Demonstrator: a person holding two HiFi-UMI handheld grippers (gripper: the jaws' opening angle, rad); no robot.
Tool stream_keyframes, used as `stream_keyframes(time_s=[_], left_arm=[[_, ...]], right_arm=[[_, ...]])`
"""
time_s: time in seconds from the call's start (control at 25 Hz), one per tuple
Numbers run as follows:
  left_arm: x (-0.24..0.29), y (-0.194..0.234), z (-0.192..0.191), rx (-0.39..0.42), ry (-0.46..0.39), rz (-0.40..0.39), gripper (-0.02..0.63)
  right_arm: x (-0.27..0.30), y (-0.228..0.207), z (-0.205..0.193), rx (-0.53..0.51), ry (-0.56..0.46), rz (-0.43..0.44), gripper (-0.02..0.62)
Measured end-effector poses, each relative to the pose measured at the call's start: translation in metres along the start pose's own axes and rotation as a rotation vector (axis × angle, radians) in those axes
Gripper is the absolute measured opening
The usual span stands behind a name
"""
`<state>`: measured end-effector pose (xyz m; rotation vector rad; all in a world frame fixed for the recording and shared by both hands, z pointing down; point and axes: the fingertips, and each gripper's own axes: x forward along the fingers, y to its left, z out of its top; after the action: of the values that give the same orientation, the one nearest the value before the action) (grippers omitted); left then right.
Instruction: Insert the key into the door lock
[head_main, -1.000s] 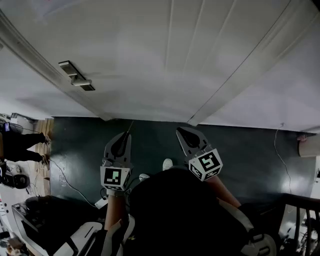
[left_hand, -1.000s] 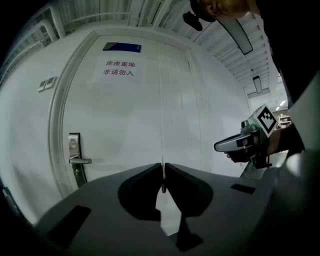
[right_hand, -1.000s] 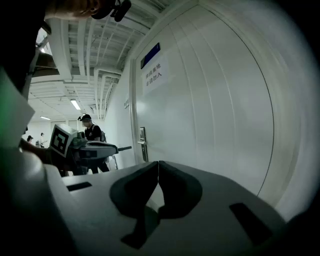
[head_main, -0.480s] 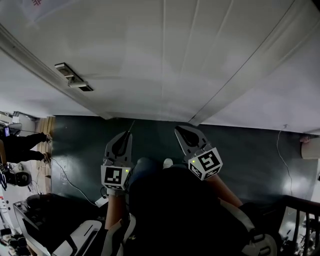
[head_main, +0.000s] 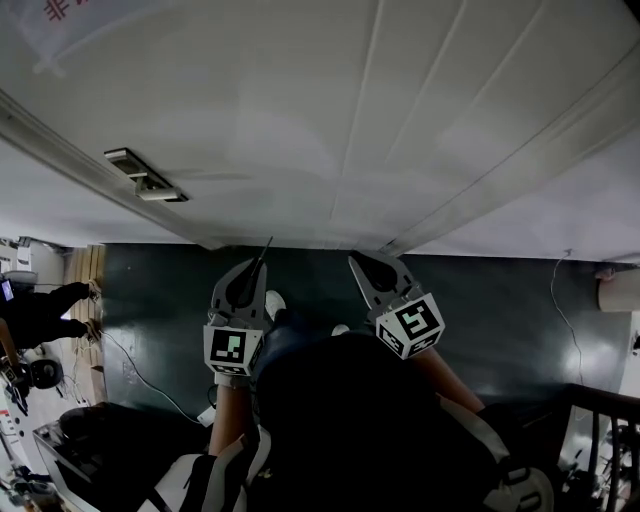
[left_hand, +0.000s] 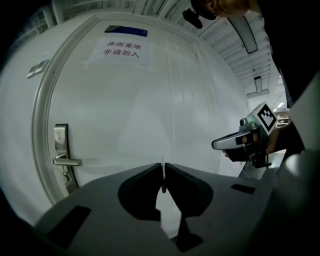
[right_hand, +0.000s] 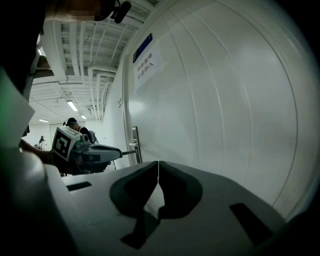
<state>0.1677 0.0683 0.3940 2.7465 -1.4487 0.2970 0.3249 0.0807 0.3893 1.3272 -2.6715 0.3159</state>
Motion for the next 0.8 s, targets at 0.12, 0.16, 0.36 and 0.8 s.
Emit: stream_keyframes(time_s=[0.12,0.16,0.36,0.8], left_arm=[[0.014,0.030,0.000,-0.012,0.006,-0.020,0.029],[0.019,0.039,0.001,-0.015,0.006,-0.029,0.029],[0.035,0.084,-0.004,-0.035,0.012,-0.072,0.029],[0.023,0.185,-0.007,-0.091,-0.037,-0.143,0.028]], right_arm=[[0.030,0.000,0.007,0.008,0.006,-0.012,0.018],[0.040,0.001,0.011,0.006,0.010,-0.017,0.018],[0.089,0.009,0.025,0.005,0.016,-0.031,0.018],[0.195,0.055,0.040,0.005,0.032,-0.024,0.018]])
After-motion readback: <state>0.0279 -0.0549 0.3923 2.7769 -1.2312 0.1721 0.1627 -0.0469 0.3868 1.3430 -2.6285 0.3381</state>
